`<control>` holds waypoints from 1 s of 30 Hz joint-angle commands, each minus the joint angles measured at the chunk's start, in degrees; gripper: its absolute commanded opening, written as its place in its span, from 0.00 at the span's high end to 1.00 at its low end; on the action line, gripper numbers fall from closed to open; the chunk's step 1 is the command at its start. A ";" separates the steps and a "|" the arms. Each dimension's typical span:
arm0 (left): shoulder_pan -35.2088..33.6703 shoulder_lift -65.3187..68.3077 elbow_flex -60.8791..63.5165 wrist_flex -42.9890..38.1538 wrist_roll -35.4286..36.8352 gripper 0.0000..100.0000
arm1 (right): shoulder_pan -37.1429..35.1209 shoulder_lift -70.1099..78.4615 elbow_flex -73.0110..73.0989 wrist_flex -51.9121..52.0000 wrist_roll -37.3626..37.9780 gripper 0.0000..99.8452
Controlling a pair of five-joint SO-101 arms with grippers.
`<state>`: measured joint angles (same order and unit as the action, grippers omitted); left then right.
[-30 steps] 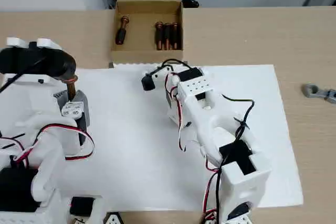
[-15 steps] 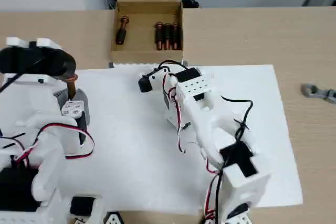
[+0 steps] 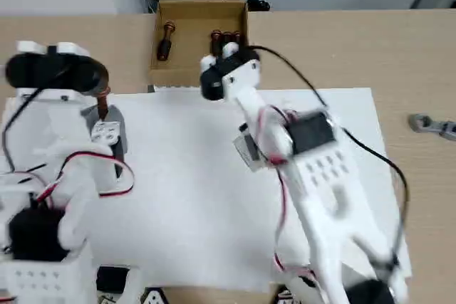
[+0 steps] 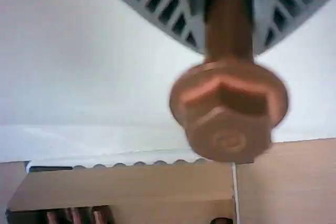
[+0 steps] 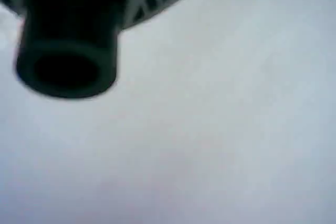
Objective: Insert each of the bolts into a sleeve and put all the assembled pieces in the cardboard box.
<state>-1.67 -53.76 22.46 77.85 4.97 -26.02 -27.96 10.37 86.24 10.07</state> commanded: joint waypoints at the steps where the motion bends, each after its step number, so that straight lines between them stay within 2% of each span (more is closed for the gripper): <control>1: 1.41 -0.70 4.62 -12.40 2.73 0.99 | -2.86 -13.85 7.30 -6.46 -4.84 0.99; 7: 2.02 -0.26 8.40 -29.10 3.34 0.99 | -9.45 -37.49 35.60 -25.89 -6.77 0.99; 11: 5.98 -0.18 8.57 -31.38 3.43 0.99 | -11.21 -53.49 51.69 -37.93 -9.41 0.99; 14: 9.41 -0.18 8.57 -31.38 4.31 0.99 | -11.21 -62.81 59.34 -42.59 -11.87 0.99; 19: 13.80 -0.18 8.31 -32.97 10.90 0.99 | -11.12 -70.46 63.65 -43.30 -16.18 1.00; 30: 29.10 0.00 8.57 -34.02 11.08 0.99 | -11.12 -73.45 66.02 -48.40 -18.73 1.00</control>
<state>24.97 -53.58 31.52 45.58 15.69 -36.84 -100.48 76.48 39.82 -7.96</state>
